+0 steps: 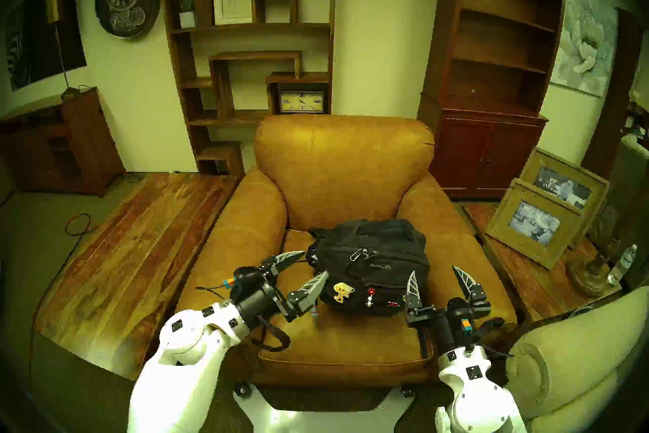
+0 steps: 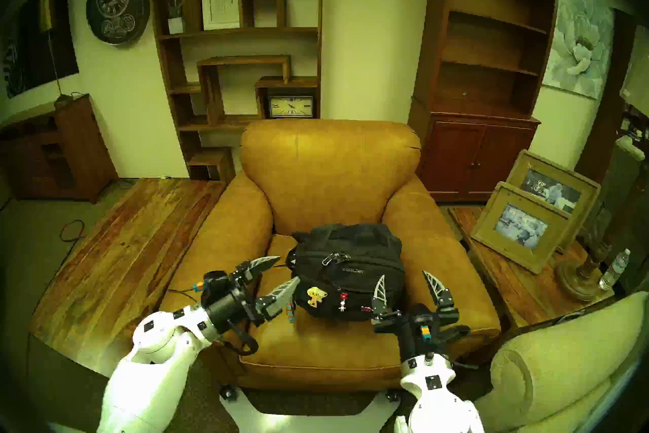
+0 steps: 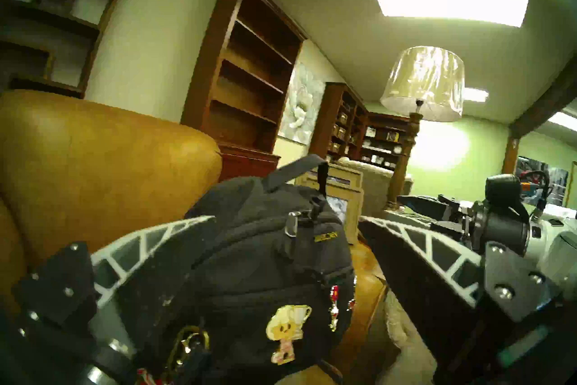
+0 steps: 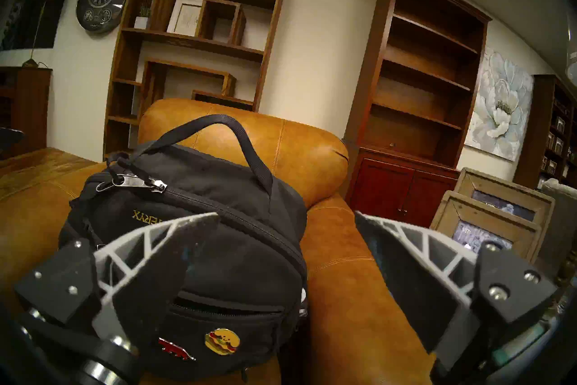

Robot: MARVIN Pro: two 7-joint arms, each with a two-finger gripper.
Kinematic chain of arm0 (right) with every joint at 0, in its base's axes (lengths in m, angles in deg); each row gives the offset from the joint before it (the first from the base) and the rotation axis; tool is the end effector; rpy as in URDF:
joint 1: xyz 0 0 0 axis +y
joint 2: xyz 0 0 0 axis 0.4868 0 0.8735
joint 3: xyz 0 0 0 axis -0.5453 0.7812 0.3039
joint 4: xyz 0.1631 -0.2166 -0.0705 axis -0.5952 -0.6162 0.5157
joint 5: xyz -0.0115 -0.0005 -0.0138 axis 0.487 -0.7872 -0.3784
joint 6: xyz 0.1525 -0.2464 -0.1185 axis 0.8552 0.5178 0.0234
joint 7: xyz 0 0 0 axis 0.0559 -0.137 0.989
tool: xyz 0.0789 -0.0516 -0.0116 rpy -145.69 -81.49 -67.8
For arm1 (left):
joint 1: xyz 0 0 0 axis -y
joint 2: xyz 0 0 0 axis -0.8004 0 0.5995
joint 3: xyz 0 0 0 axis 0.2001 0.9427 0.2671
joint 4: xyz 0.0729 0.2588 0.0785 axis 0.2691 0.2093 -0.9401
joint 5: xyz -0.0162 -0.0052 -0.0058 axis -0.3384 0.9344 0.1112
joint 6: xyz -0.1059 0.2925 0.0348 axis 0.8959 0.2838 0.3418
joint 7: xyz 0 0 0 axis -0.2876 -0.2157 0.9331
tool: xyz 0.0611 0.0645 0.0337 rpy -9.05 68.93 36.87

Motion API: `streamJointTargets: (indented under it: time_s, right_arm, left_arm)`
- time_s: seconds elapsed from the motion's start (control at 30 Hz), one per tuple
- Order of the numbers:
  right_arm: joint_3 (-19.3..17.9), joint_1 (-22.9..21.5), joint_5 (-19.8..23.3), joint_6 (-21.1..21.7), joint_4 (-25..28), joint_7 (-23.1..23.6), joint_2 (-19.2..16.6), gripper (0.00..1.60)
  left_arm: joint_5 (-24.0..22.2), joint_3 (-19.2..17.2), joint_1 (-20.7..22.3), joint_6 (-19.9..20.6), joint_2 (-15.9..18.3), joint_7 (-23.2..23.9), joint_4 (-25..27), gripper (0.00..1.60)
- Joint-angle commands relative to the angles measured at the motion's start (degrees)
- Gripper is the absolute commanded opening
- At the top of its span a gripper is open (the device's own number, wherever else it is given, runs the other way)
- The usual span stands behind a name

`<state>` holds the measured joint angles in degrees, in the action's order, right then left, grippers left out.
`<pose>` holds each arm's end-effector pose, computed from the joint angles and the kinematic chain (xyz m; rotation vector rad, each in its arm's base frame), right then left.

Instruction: Close a bag with a zipper

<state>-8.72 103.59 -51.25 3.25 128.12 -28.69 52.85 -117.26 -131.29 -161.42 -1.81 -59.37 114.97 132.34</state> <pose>0.2238 0.0041 -0.2881 2.0629 0.2369 2.0971 0.3002 -0.0096 -0.3128 1.5676 -0.4671 1.6236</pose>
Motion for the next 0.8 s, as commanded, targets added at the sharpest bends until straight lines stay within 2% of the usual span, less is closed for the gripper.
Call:
streamJointTargets:
  time_s: [0.0,0.1,0.2,0.3,0.4,0.47,0.5,0.67,0.77]
  right_arm:
    - [2.1,-1.63,-1.31,0.87,1.14,1.27,-1.25,1.6]
    - [3.16,-2.48,-1.84,2.02,1.09,1.32,-2.07,1.6]
    - [5.42,-4.19,-3.88,5.37,0.68,1.49,-3.87,1.6]
    - [6.24,-4.68,-3.96,6.25,0.47,0.83,-4.52,1.6]
    - [8.37,-6.59,-5.54,9.62,-0.47,2.12,-6.09,1.6]
    - [9.34,-7.43,-5.44,10.31,-1.22,1.28,-6.79,1.6]
    - [10.25,-8.02,-6.51,10.33,-1.35,2.65,-7.52,1.6]
    - [13.89,-10.03,-6.46,11.98,-2.27,1.37,-10.39,1.6]
    - [16.87,-11.35,-4.41,13.33,-3.13,-0.58,-12.83,1.6]
  left_arm:
    - [-3.5,-5.43,-3.57,-1.99,0.15,0.2,1.34,1.6]
    - [-3.75,-6.22,-3.93,-2.14,0.24,0.5,0.98,1.6]
    - [-3.75,-6.84,-4.04,-2.52,0.1,0.78,0.51,1.6]
    - [-3.8,-6.92,-4.07,-2.6,0.01,0.9,0.48,1.6]
    - [-3.82,-6.99,-4.07,-2.66,-0.09,1.06,0.43,1.6]
    - [-3.83,-7.04,-4.07,-2.69,-0.15,1.13,0.42,1.6]
    - [-3.8,-7.05,-4.07,-2.68,-0.16,1.15,0.41,1.6]
    - [-3.74,-7.14,-4.06,-2.68,-0.3,1.28,0.4,1.6]
    - [-3.69,-7.22,-4.05,-2.65,-0.41,1.38,0.39,1.6]
